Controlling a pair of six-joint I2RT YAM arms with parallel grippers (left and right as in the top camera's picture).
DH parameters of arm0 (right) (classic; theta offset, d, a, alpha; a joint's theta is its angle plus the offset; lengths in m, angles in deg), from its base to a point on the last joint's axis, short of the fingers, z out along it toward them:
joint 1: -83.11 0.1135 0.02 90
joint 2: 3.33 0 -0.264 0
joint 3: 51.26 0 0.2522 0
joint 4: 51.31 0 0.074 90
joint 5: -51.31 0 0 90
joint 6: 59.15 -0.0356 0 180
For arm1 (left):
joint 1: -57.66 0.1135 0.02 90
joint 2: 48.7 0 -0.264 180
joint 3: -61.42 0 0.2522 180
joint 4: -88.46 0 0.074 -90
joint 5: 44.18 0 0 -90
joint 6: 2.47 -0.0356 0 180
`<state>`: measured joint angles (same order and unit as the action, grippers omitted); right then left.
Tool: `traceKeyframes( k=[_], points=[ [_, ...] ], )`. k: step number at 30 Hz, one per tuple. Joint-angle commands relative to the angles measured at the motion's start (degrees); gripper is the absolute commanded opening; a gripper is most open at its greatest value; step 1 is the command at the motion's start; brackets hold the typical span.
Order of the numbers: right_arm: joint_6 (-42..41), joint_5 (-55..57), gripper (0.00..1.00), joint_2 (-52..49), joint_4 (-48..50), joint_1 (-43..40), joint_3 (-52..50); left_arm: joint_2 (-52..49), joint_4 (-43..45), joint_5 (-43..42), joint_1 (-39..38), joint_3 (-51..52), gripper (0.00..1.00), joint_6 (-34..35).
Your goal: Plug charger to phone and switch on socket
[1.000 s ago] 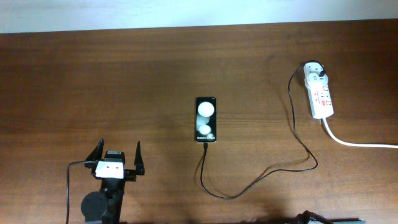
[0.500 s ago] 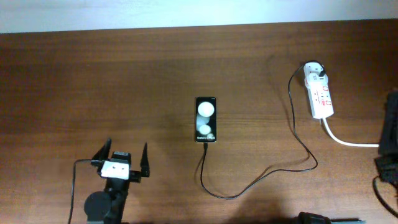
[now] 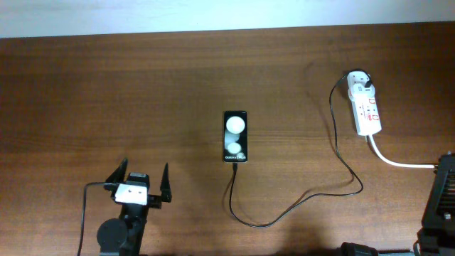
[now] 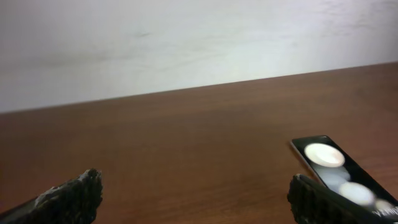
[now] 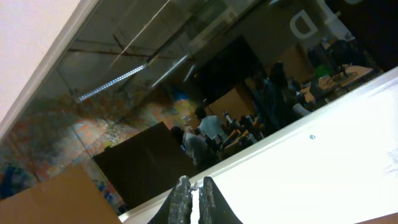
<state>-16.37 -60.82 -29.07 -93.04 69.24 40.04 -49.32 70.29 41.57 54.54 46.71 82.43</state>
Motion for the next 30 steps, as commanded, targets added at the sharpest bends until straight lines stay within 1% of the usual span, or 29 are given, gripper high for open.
traceKeyframes(
  k=[1, 7, 15, 17, 23, 27, 29, 30],
  points=[
    [-0.2, -0.5, 0.09, 0.4, 0.3, 0.4, -0.3, 0.2, -0.3, 4.1, -0.2, 0.4, 0.99, 4.5],
    [-0.2, -0.5, 0.09, 4.7, 0.3, 0.4, -0.5, 0.2, -0.3, 4.1, -0.2, 0.4, 0.99, 4.5],
    [0.2, -0.2, 0.09, 15.0, 0.3, 0.4, -0.5, 0.2, -0.3, 4.1, -0.2, 0.4, 0.99, 4.5],
    [0.2, -2.1, 0.08, 17.2, 0.4, 0.7, -0.5, 0.2, -0.3, 4.1, -0.2, 0.4, 0.99, 4.5],
    [0.2, -2.0, 0.09, 21.0, 0.4, 10.8, -0.5, 0.2, -0.3, 4.1, -0.2, 0.4, 0.99, 4.5],
    [0.5, -0.2, 0.09, 25.4, 0.3, 14.1, -0.5, 0.2, -0.3, 4.1, -0.2, 0.4, 0.99, 4.5],
    [0.7, -0.5, 0.09, 25.4, 0.4, 14.2, -0.5, 0.2, -0.3, 4.1, -0.2, 0.4, 0.99, 4.5],
    [0.7, -0.3, 0.11, 25.4, 0.4, 14.2, -0.5, 0.2, -0.3, 4.1, -0.2, 0.4, 0.99, 4.5]
  ],
)
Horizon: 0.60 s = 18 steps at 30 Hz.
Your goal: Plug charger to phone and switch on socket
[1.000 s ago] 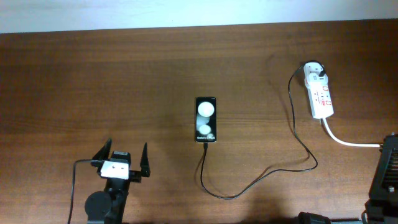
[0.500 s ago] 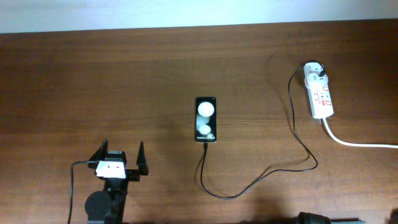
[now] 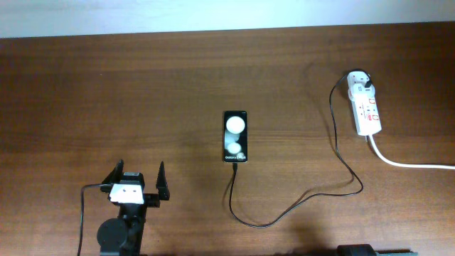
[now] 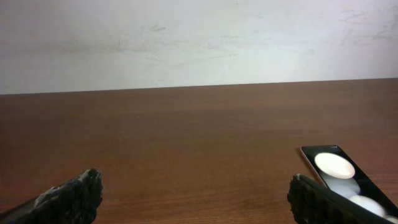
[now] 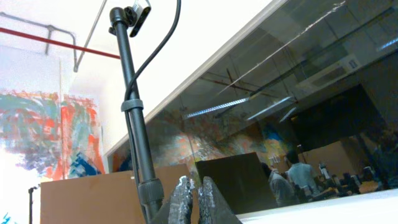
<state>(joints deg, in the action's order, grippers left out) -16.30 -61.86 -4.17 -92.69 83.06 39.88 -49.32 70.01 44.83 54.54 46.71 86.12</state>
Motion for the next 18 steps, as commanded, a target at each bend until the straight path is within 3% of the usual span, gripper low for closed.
traceKeyframes(
  k=[1, 3, 4, 6, 9, 13, 18],
  points=[
    [0.6, 0.9, 0.22, 0.5, 0.2, 0.4, -0.3, 0.2, 0.0, 0.8, -0.2, 0.4, 0.99, 0.8],
    [0.6, 3.0, 0.67, 0.5, 0.2, 0.4, -0.3, 0.2, 0.0, 0.8, -0.2, 0.4, 0.99, 0.8],
    [0.6, 4.9, 0.84, 0.5, 0.0, 0.4, -0.8, 0.2, 0.0, 0.8, -0.2, 0.4, 0.99, 0.8],
    [0.6, 8.3, 0.99, 0.5, 0.0, 0.4, -2.9, 0.2, 0.0, 0.8, -0.2, 0.4, 0.99, 0.8],
    [0.6, 15.5, 0.99, 0.5, 3.7, 0.4, -9.4, 0.2, 0.0, 0.8, -0.2, 0.4, 0.99, 0.8],
    [0.5, 26.1, 0.99, 0.5, 15.6, 0.4, -23.4, 0.2, 0.0, 0.8, -0.2, 0.4, 0.99, 0.8],
    [-3.1, 26.3, 0.99, 0.5, 16.6, 0.4, -39.5, 0.2, 0.0, 0.8, -0.2, 0.4, 0.99, 0.8]
  ],
)
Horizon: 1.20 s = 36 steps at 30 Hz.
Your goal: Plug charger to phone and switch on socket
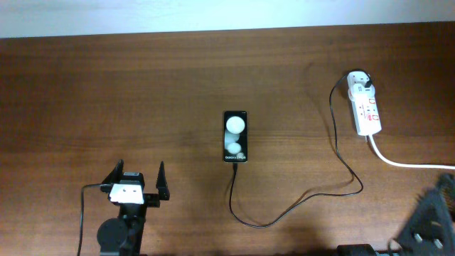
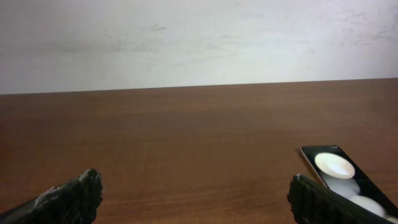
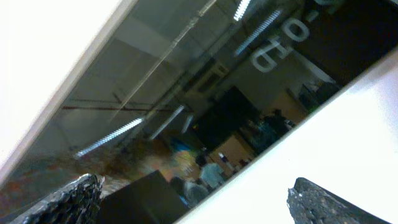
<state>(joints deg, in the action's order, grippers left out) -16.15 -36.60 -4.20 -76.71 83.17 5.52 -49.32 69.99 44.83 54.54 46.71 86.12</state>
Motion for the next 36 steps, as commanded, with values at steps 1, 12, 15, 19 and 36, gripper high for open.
traceKeyframes(
  k=[1, 12, 15, 19, 36],
  points=[
    [-3.2, 1.2, 0.99, 0.5, 0.6, 0.3, -8.5, 0.2, 0.0, 0.8, -0.2, 0.4, 0.99, 0.8],
    [28.8, -8.5, 0.99, 0.5, 15.0, 0.3, -37.8, 0.2, 0.0, 0.8, -0.2, 0.4, 0.99, 0.8],
    [33.1, -8.5, 0.99, 0.5, 13.8, 0.3, -39.6, 0.2, 0.0, 0.8, -0.2, 0.4, 0.99, 0.8],
    [33.2, -7.5, 0.99, 0.5, 4.2, 0.3, -39.6, 0.2, 0.0, 0.8, -0.2, 0.4, 0.99, 0.8],
    [33.3, -7.5, 0.99, 0.6, 3.2, 0.3, -40.7, 0.2, 0.0, 0.8, -0.2, 0.4, 0.99, 0.8]
  ],
)
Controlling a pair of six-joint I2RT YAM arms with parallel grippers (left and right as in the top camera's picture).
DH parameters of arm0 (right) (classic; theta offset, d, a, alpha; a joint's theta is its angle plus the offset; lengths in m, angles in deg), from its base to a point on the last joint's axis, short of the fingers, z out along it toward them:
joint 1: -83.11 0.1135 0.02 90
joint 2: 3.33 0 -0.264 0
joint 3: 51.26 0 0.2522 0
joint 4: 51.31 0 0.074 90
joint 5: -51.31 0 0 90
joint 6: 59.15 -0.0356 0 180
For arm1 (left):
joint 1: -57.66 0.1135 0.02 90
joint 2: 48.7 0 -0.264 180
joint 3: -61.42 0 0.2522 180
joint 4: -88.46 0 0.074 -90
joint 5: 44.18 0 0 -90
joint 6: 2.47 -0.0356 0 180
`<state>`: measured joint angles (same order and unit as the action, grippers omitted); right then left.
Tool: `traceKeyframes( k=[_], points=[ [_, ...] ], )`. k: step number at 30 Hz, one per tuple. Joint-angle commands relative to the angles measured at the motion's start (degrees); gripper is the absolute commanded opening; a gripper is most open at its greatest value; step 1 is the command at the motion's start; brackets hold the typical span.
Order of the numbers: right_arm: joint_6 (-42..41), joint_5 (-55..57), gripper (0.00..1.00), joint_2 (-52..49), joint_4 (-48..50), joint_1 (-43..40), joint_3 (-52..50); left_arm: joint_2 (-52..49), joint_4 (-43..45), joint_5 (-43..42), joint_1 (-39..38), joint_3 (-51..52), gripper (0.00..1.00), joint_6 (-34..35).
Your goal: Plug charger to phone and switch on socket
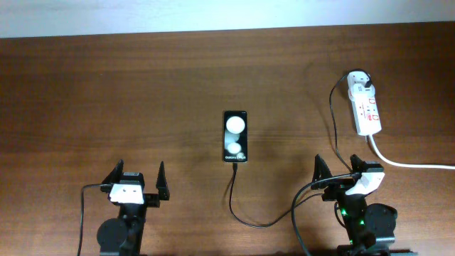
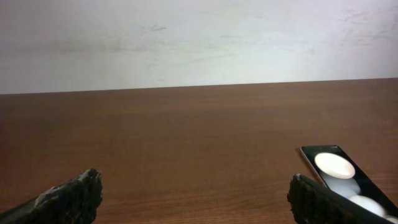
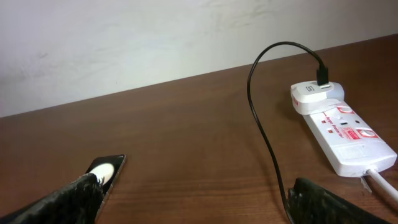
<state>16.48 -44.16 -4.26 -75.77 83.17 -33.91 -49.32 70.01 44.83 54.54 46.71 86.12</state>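
Observation:
A black phone [image 1: 237, 136] lies flat mid-table, its screen lit, with the black charger cable [image 1: 250, 222] plugged into its near end. The cable loops right and up to a white adapter [image 1: 359, 80] in the white socket strip [image 1: 367, 112]. The strip [image 3: 343, 137] and adapter [image 3: 314, 95] also show in the right wrist view, the phone [image 3: 107, 169] at its lower left. My left gripper [image 1: 136, 178] stands open at the front left, the phone [image 2: 345, 178] off to its right. My right gripper [image 1: 344, 169] stands open at the front right, beside the cable.
A thick white mains lead [image 1: 409, 163] runs from the strip off the right edge. A pale wall [image 2: 199, 43] backs the brown wooden table [image 1: 114, 92].
My right arm has come into the overhead view at the front right, its gripper open and now facing the table, strip and phone. The left arm, phone and cable are unchanged.
My left gripper stood open at the front left, then shifted slightly and stayed. My right gripper was shut and pointed up at the room, off the right edge. Later it was open, still aimed upward. Now it rests open at the front right.

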Motion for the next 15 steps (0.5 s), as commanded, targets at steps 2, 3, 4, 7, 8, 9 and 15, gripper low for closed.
traceKeyframes(
  k=[2, 3, 4, 7, 8, 9, 15],
  points=[
    [0.6, 0.1, 0.99, 0.7, 7.1, 0.2, -3.3, 0.2, 0.0, 0.8, -0.2, 0.4, 0.99, 0.8],
    [0.6, 0.1, 0.99, 0.7, 6.9, 0.2, -3.3, 0.2, 0.0, 0.8, -0.2, 0.4, 0.99, 0.8],
    [0.6, 0.1, 0.99, 0.7, 6.9, 0.2, -3.3, 0.2, 0.0, 0.8, -0.2, 0.4, 0.99, 0.8],
    [0.6, 0.1, 0.99, 0.7, 6.9, 0.2, -3.3, 0.2, 0.0, 0.8, -0.2, 0.4, 0.99, 0.8],
    [0.6, 0.1, 0.99, 0.7, 6.9, 0.2, -3.3, 0.2, 0.0, 0.8, -0.2, 0.4, 0.99, 0.8],
    [0.6, 0.1, 0.99, 0.7, 6.9, 0.2, -3.3, 0.2, 0.0, 0.8, -0.2, 0.4, 0.99, 0.8],
    [14.2, 2.4, 0.99, 0.7, 6.6, 0.2, -3.3, 0.2, 0.0, 0.8, -0.2, 0.4, 0.99, 0.8]
  ],
)
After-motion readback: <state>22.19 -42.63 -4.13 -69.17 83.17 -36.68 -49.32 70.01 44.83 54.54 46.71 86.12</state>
